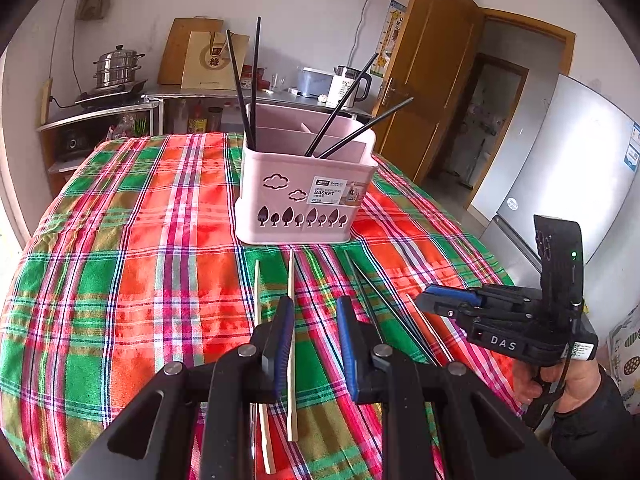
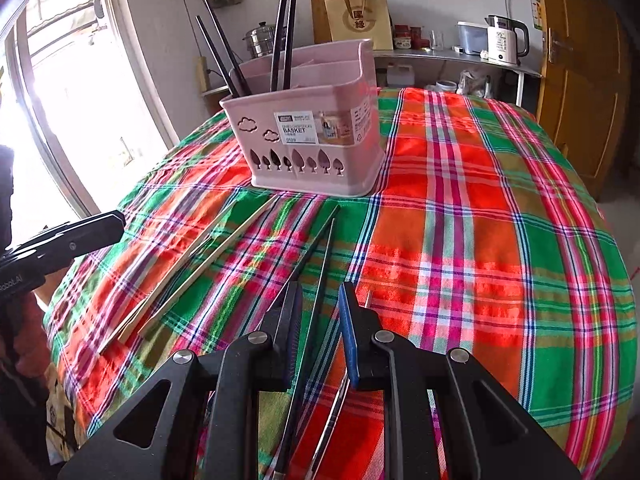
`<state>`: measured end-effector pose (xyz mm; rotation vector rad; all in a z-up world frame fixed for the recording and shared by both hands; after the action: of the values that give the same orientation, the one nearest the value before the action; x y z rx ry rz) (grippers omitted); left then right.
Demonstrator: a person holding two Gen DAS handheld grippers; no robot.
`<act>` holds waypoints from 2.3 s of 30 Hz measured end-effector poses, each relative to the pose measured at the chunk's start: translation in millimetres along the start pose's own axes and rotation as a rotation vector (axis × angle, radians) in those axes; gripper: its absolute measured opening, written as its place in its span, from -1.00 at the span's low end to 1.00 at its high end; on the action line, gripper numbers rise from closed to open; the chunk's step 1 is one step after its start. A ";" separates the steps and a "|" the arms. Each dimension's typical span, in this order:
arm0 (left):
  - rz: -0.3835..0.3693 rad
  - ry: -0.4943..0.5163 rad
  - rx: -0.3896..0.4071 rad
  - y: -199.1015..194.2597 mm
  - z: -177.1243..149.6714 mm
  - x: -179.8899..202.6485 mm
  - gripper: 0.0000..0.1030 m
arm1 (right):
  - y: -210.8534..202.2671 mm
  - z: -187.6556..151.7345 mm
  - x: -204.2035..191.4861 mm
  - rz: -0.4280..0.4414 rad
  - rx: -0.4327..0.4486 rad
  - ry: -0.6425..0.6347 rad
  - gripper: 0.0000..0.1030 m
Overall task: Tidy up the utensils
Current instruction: 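Withdraw both open tools from the basket toward the table, then close the right tool on a black chopstick while the left tool grasps another, then lift the black chopsticks with both tools and carry them over the basket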
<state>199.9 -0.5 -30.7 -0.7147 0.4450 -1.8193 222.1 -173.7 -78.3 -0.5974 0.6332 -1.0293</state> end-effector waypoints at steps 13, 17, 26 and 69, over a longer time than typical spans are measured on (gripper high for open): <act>-0.025 -0.010 -0.107 41.9 -0.8 10.0 -0.58 | 44.2 2.4 -3.6 -0.046 -0.096 -0.054 -0.66; -0.030 -0.011 -0.136 55.5 -2.0 16.0 -0.58 | 43.0 1.3 0.6 -0.062 -0.099 -0.064 -0.84; -0.050 0.012 -0.241 101.2 -3.7 38.4 -0.58 | 34.2 -1.0 21.4 -0.081 -0.103 -0.037 -0.84; 0.078 0.235 -0.363 157.7 -2.0 63.4 -0.90 | 40.7 18.5 45.7 -0.091 -0.149 0.033 -0.87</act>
<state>295.5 -115.2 -112.0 -0.7176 0.9631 -1.7742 276.3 -196.3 -103.7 -0.7469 0.7214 -1.0850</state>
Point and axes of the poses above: each gripper's, at about its wrist camera, not at the fingertips, and y roughly the way its jaws point, x to its right, z to its top, the point moved 6 cm from there along y, roughly the way its jaws point, and after that the axes turned 1 degree about x, right-handed, at the moved point
